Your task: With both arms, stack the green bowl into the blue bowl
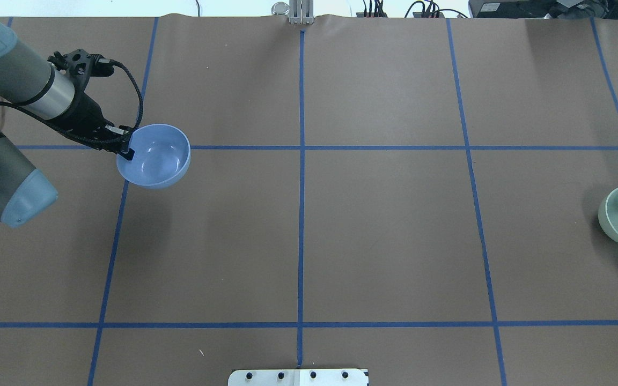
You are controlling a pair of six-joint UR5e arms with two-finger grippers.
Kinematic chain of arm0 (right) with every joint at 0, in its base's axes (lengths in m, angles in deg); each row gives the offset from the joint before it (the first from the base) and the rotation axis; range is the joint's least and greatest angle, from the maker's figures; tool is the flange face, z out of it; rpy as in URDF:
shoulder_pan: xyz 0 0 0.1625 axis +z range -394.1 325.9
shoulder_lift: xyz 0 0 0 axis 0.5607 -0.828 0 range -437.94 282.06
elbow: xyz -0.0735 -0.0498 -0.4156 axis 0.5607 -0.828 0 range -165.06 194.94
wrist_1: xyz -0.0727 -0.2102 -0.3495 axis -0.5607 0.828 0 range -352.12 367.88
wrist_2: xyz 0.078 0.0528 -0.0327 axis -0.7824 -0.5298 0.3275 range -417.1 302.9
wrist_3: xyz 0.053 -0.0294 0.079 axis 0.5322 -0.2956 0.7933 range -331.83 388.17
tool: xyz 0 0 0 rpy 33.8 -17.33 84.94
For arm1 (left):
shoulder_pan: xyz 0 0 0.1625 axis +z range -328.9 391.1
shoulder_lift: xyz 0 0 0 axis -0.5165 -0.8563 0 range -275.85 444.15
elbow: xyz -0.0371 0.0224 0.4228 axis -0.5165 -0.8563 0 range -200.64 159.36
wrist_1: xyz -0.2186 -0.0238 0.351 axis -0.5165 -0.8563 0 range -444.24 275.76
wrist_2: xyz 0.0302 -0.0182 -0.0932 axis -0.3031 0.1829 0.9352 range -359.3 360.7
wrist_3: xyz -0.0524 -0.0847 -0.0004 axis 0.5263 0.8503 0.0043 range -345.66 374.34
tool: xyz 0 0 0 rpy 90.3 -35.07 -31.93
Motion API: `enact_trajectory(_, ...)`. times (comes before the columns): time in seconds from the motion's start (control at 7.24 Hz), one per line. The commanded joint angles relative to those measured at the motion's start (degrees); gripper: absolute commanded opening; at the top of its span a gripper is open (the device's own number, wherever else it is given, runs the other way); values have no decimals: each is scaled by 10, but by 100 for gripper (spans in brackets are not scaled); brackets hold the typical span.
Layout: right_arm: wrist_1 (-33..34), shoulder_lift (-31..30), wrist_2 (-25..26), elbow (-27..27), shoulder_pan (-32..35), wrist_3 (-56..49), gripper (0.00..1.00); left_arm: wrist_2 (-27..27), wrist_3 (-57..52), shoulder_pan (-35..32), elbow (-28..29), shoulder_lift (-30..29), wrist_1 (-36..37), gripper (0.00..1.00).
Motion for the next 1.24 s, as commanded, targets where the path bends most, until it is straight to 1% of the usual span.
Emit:
enact_trajectory(0.0,1,34,-6,5,0,25,0,-2,44,25,19,-40,1,0)
enact_trajectory(0.14,10,60,-8,5,0,44,0,-29,77,51,27,-62,1,0)
enact_trajectory(0.28,15,77,-23,1,0,46,0,-71,114,91,52,-94,0,0)
enact_trajectory(0.41,58,101,-46,17,2,47,0,-86,139,109,73,-121,-1,0)
enact_trajectory(0.55,103,122,-46,56,3,80,0,-108,161,132,80,-127,-6,0)
enact_trajectory(0.69,143,147,-48,82,3,113,0,-128,175,153,84,-139,-6,0)
enact_trajectory(0.83,156,162,-48,101,3,125,0,-139,197,167,95,-152,-6,0)
enact_trajectory(1.11,159,204,-48,102,2,173,0,-168,236,201,114,-187,-10,0)
